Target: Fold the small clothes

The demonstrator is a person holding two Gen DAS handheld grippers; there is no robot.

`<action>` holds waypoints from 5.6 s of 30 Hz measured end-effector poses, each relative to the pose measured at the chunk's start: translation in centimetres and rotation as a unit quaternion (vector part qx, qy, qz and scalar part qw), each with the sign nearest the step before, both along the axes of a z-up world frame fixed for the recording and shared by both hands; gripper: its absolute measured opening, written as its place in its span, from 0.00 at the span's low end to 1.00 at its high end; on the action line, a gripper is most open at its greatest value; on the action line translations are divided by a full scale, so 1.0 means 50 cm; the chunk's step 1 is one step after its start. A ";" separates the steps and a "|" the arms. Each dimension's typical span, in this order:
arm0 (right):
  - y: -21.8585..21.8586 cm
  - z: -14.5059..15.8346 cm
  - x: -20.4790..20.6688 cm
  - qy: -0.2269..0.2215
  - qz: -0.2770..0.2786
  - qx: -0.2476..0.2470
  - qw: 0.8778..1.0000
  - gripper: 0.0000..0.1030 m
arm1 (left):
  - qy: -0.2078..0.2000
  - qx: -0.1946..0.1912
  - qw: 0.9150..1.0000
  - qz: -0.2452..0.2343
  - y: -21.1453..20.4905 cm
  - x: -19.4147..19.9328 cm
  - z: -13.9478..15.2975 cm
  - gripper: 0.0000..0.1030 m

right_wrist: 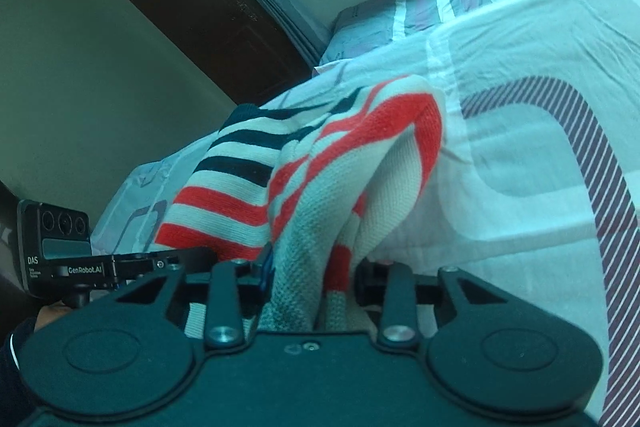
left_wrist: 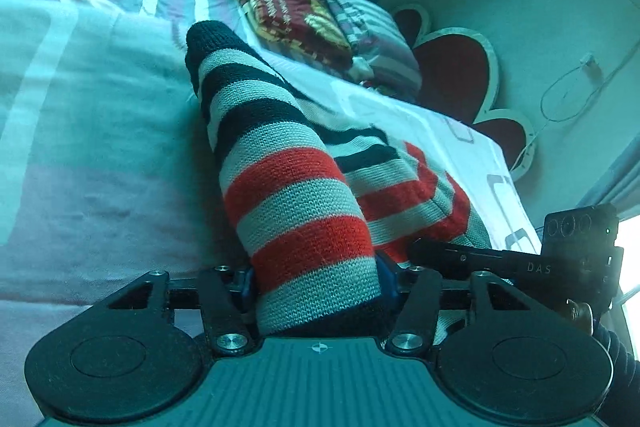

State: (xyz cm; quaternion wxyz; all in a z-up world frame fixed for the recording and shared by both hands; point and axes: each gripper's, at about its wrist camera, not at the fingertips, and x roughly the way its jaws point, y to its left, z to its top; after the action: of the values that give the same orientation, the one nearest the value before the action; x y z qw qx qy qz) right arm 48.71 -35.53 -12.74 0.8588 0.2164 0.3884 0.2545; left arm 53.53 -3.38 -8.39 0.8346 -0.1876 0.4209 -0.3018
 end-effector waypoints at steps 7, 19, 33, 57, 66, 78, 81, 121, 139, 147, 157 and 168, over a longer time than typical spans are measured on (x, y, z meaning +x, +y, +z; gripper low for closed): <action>0.013 0.062 -0.044 -0.030 0.005 -0.007 1.000 0.33 | -0.028 0.004 1.000 -0.012 0.012 -0.030 0.075 0.53; 0.086 0.119 -0.107 -0.060 0.020 -0.015 0.998 0.33 | -0.053 0.002 0.999 0.002 0.095 -0.122 0.144 0.53; 0.341 0.086 -0.171 -0.045 0.103 0.007 0.994 0.33 | -0.036 0.020 0.995 0.086 0.368 -0.292 0.131 0.53; 0.474 -0.084 -0.180 0.068 0.126 0.053 0.988 0.40 | 0.013 0.023 0.973 0.227 0.570 -0.487 -0.050 0.69; 0.471 0.020 -0.185 -0.065 0.116 -0.039 0.990 0.31 | -0.082 0.027 0.969 0.232 0.578 -0.481 0.069 0.79; 0.553 -0.016 -0.150 -0.076 0.157 -0.151 0.973 0.21 | -0.056 0.166 0.967 0.185 0.494 -0.396 0.016 0.79; 0.533 0.017 -0.183 -0.089 0.141 -0.151 0.974 0.26 | -0.087 0.185 0.959 0.194 0.484 -0.442 0.048 0.79; 0.522 -0.024 -0.377 -0.116 0.174 -0.188 0.960 0.00 | -0.067 0.195 0.951 0.230 0.510 -0.626 -0.027 1.00; 0.361 0.108 -0.625 -0.107 0.068 -0.146 0.981 0.82 | -0.090 0.282 0.909 0.293 0.440 -0.871 0.085 1.00; 0.346 0.172 -0.762 -0.127 0.049 -0.173 0.975 0.92 | -0.134 0.244 0.912 0.301 0.380 -1.003 0.193 1.00; 0.386 0.220 -0.872 -0.166 -0.003 -0.177 0.970 0.99 | -0.173 0.245 0.910 0.287 0.311 -1.100 0.288 1.00; 0.430 0.233 -0.891 -0.185 -0.002 -0.197 0.963 0.99 | -0.181 0.241 0.910 0.283 0.306 -1.126 0.311 1.00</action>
State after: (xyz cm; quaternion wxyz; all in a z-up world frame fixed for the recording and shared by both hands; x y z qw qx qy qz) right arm 4.16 -14.05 -1.07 0.9418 -0.0069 0.2646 0.2073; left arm -2.75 11.94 7.15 0.9668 -0.0339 0.2516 0.0288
